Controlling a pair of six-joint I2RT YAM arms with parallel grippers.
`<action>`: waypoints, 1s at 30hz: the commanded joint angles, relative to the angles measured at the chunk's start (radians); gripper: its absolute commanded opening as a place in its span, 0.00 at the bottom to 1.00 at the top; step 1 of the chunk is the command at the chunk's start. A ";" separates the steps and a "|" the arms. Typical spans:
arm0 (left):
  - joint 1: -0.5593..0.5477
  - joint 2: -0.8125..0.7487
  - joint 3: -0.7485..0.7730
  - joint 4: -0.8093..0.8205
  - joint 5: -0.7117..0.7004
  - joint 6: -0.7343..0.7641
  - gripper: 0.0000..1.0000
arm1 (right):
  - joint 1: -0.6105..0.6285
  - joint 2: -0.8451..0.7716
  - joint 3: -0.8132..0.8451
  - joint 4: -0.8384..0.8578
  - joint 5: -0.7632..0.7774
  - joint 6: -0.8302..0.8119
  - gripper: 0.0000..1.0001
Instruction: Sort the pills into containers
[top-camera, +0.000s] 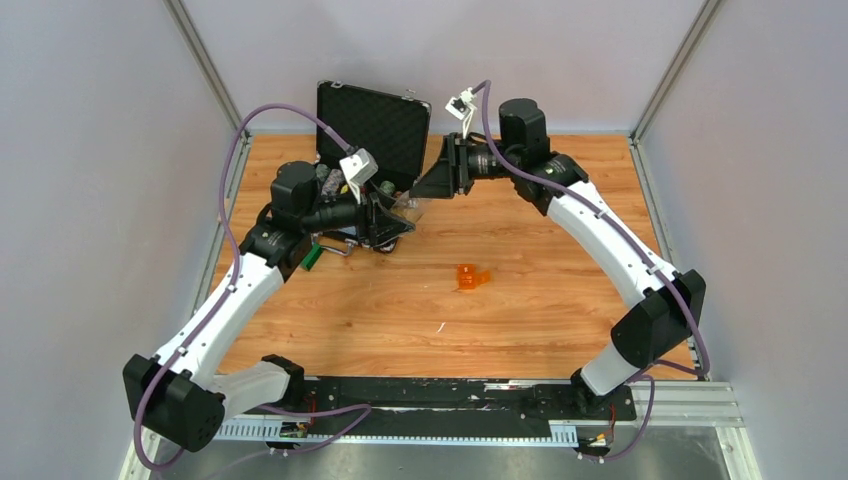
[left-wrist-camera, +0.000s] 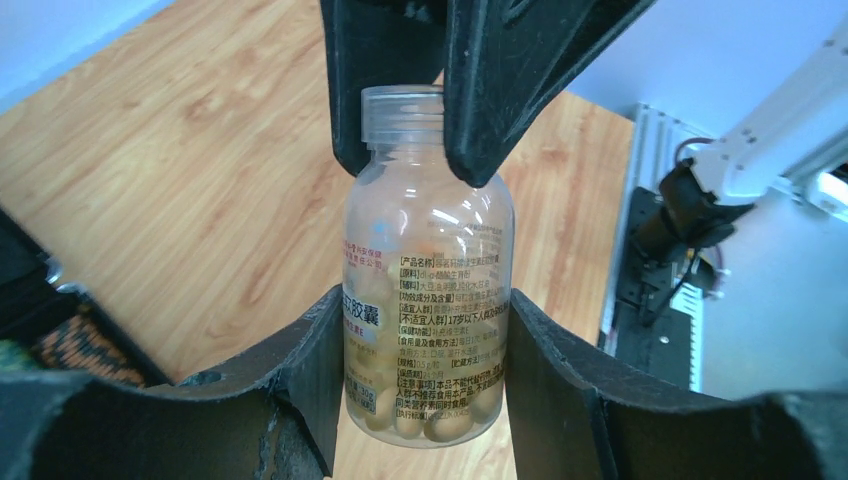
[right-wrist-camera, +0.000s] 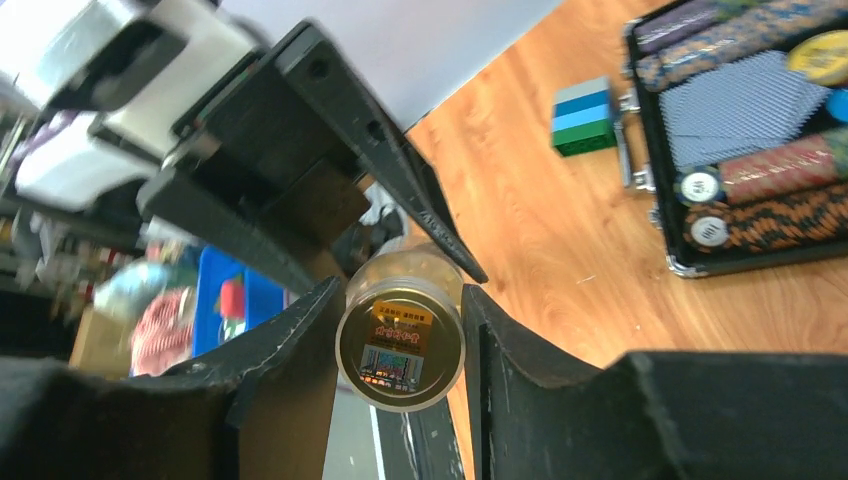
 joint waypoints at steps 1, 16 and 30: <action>-0.001 -0.044 0.031 0.040 0.131 -0.032 0.00 | -0.057 0.012 0.023 0.041 -0.437 -0.165 0.20; 0.000 -0.029 0.028 0.029 -0.106 0.057 0.00 | 0.013 -0.123 -0.020 0.000 0.312 0.250 0.96; 0.000 -0.031 -0.002 0.102 -0.181 0.040 0.00 | 0.029 0.018 0.145 -0.207 0.291 0.395 0.70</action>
